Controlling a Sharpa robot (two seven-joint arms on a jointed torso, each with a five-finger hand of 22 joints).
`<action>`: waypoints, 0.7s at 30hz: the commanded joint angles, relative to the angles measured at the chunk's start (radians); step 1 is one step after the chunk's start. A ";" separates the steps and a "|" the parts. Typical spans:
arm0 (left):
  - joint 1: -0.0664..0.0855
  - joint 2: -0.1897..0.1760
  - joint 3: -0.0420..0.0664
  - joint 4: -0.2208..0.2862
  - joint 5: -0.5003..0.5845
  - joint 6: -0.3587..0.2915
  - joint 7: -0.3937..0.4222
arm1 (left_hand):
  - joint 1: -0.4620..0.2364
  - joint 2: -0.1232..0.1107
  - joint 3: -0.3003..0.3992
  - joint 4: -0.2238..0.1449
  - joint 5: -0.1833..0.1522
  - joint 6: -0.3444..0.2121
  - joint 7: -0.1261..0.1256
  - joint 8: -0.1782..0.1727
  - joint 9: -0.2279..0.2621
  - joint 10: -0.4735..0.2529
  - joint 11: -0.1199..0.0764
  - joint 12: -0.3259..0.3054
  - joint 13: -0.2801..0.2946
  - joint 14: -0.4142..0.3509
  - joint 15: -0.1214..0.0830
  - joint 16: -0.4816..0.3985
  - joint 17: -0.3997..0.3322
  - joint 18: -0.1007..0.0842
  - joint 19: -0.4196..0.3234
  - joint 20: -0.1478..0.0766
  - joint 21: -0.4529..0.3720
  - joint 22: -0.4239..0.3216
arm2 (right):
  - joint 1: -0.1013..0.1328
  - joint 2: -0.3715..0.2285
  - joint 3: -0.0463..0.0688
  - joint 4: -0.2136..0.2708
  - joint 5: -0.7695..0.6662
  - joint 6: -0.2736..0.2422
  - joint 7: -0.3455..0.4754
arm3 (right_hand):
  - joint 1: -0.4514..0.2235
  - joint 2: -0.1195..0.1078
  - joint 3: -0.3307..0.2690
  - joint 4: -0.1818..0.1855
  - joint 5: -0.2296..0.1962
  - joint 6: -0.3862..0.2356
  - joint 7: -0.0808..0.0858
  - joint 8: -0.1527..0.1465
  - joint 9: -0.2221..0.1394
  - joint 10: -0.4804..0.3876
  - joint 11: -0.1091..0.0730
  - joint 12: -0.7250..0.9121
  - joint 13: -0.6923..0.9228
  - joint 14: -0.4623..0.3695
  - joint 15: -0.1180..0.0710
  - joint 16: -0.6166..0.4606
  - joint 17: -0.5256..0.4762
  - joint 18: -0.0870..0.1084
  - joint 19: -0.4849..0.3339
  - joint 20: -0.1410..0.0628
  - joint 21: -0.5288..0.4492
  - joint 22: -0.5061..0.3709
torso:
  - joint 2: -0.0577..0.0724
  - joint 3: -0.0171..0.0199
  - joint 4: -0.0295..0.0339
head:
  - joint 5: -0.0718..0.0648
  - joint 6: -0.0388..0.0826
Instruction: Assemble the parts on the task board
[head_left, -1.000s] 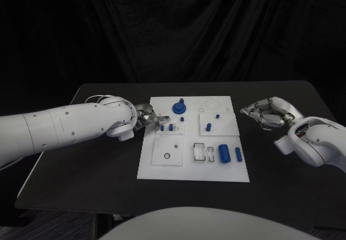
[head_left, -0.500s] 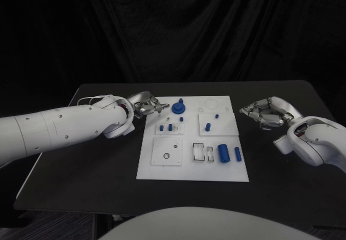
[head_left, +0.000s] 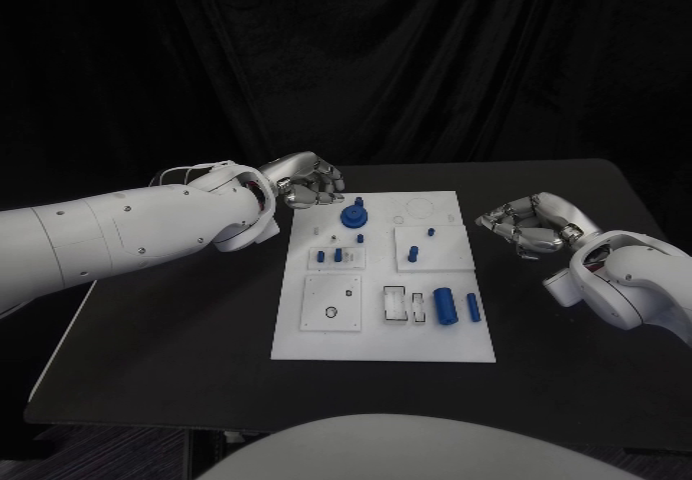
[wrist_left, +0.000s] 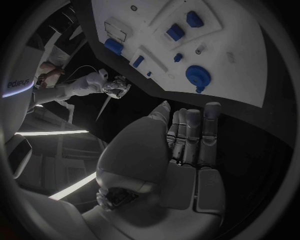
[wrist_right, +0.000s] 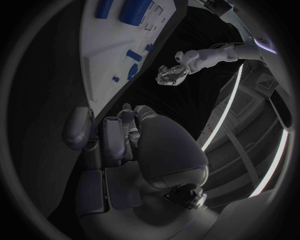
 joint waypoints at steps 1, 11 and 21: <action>0.004 0.021 0.001 -0.024 -0.095 0.071 0.112 | 0.026 -0.020 0.038 -0.004 -0.035 0.021 -0.012 0.003 -0.043 -0.011 -0.006 -0.077 -0.105 0.090 -0.018 0.044 0.035 0.001 0.093 -0.004 0.076 0.045 | -0.002 0.000 0.001 0.001 -0.003 0.005 -0.019 | 0.003 -0.001 0.004 0.002 0.005 0.007 0.002 -0.004 0.001 -0.007 -0.003 -0.003 -0.001 -0.001 -0.002 -0.002 0.001 -0.005 0.000 -0.003 0.001 0.108 | 0.002 -0.0003 -0.0018 | 0.004 0.000; -0.010 0.080 0.000 -0.096 -0.387 0.019 0.161 | 0.067 -0.127 0.149 -0.042 -0.064 0.063 -0.122 -0.001 -0.206 0.075 -0.089 -0.240 -0.450 0.259 -0.109 0.022 -0.017 -0.006 0.243 -0.092 0.054 0.021 | -0.002 -0.003 0.001 0.004 -0.003 0.006 -0.017 | 0.002 -0.001 0.004 0.003 0.005 0.007 0.002 -0.004 0.001 -0.009 -0.003 -0.005 -0.004 -0.001 -0.002 -0.001 0.002 -0.006 0.001 -0.003 0.002 0.109 | 0.004 -0.0008 -0.0006 | 0.000 0.000; -0.039 0.137 0.001 -0.173 -0.540 -0.019 0.195 | 0.022 -0.163 0.183 -0.047 -0.077 0.110 -0.163 0.003 -0.310 0.127 -0.102 -0.292 -0.604 0.395 -0.121 0.149 0.167 -0.033 0.363 -0.103 0.164 0.085 | -0.002 -0.007 0.001 0.009 -0.003 0.007 -0.018 | 0.002 -0.001 0.004 0.003 0.005 0.007 0.002 -0.004 0.001 -0.009 -0.003 -0.005 -0.004 -0.001 -0.002 -0.001 0.002 -0.006 0.001 -0.003 0.002 0.109 | 0.004 -0.0030 -0.0012 | 0.007 0.000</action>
